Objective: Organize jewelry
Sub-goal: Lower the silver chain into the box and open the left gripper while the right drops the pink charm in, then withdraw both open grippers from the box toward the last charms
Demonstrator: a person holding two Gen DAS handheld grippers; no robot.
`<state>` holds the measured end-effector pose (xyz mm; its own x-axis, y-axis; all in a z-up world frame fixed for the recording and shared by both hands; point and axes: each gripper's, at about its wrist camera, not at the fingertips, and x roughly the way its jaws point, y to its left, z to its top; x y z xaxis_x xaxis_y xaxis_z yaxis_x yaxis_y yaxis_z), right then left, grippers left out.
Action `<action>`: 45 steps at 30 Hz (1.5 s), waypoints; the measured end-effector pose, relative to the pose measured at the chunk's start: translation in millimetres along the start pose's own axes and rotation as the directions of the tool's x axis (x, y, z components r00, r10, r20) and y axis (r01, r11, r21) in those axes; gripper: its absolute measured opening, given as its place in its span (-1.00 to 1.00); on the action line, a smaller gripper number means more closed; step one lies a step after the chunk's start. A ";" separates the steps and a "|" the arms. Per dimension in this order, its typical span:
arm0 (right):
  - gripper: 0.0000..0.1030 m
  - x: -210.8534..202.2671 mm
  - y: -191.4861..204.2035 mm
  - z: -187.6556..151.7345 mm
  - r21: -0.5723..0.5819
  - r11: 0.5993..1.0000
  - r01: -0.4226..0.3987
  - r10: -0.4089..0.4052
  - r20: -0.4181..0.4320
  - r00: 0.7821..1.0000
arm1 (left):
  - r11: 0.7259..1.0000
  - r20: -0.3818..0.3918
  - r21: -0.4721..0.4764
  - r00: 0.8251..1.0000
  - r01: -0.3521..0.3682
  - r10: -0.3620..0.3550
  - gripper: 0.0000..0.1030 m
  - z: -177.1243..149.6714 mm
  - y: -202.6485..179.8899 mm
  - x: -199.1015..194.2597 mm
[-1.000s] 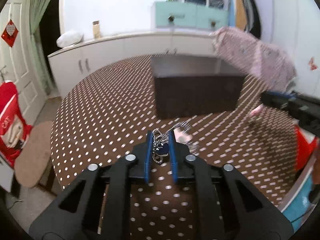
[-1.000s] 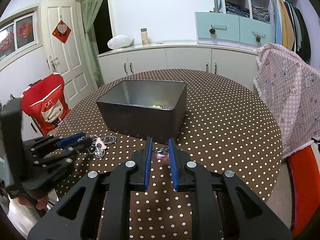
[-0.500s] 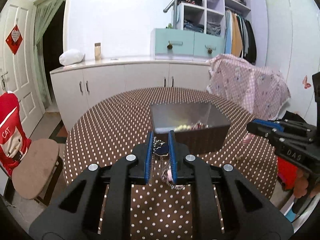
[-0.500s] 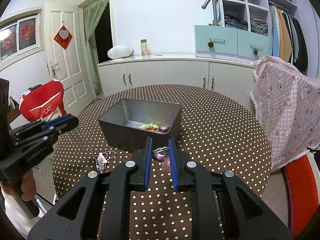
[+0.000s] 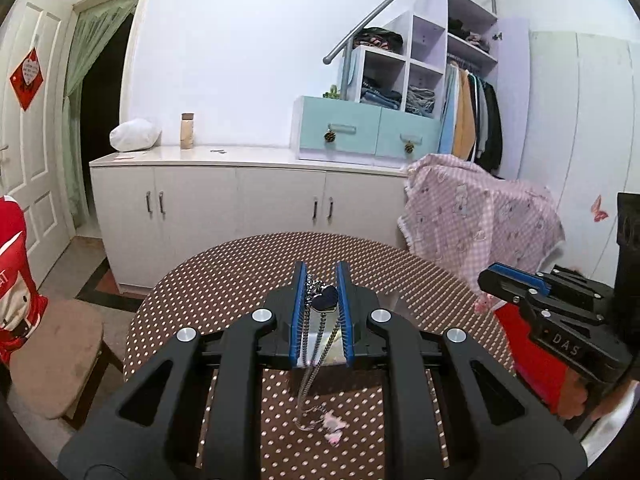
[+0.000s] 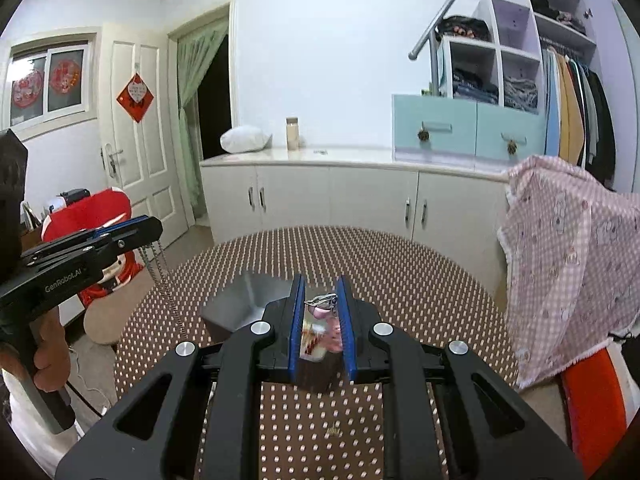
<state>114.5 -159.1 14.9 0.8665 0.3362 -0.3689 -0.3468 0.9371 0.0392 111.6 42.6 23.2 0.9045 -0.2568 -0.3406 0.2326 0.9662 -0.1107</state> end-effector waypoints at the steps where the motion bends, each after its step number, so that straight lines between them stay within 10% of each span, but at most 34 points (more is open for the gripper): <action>1: -0.71 -0.5 0.1 4.4 -0.006 1.000 -0.005 0.005 0.002 1.000 | 1.000 -0.009 -0.007 1.000 0.006 -0.006 -0.69 3.5 0.3 1.0; 19: -0.71 19.5 6.0 68.9 -0.080 0.996 -0.048 0.048 -0.005 0.999 | 0.997 0.015 -0.050 0.998 0.064 -0.063 -0.69 89.4 -7.7 9.4; 30: -0.70 71.9 1.7 28.0 -0.036 0.991 -0.131 0.122 -0.185 0.975 | 0.999 -0.170 -0.031 0.985 0.016 -0.021 -0.69 42.7 -7.4 69.7; 32: -0.55 77.4 0.3 22.5 -0.032 0.990 -0.138 0.128 -0.218 0.968 | 1.000 -0.214 -0.012 0.977 -0.001 -0.002 -0.68 29.6 -6.7 81.0; 34: 0.02 74.8 -3.2 22.9 -0.030 0.993 -0.112 0.103 -0.208 0.973 | 1.000 -0.252 0.018 0.967 -0.016 0.020 -0.68 21.6 -7.0 88.1; 36: 0.09 67.3 -5.1 25.6 -0.034 0.995 -0.097 0.089 -0.187 0.978 | 0.998 -0.283 0.059 0.958 -0.030 0.046 -0.32 15.8 -7.7 92.5; 37: 0.10 63.1 -6.7 27.7 -0.035 0.995 -0.090 0.082 -0.177 0.981 | 0.998 -0.281 0.058 0.958 -0.033 0.048 0.35 15.1 -6.3 92.9; 45: 0.27 53.8 -16.8 31.3 -0.010 0.998 -0.063 0.061 -0.155 0.986 | 0.997 -0.260 0.061 0.963 -0.048 0.062 0.45 12.0 -4.6 85.5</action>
<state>178.2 -153.7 23.5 0.7776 0.3736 -0.5057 -0.4043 0.9131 0.0529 192.1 16.5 5.7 0.7929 -0.1926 -0.5782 0.2102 0.9770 -0.0372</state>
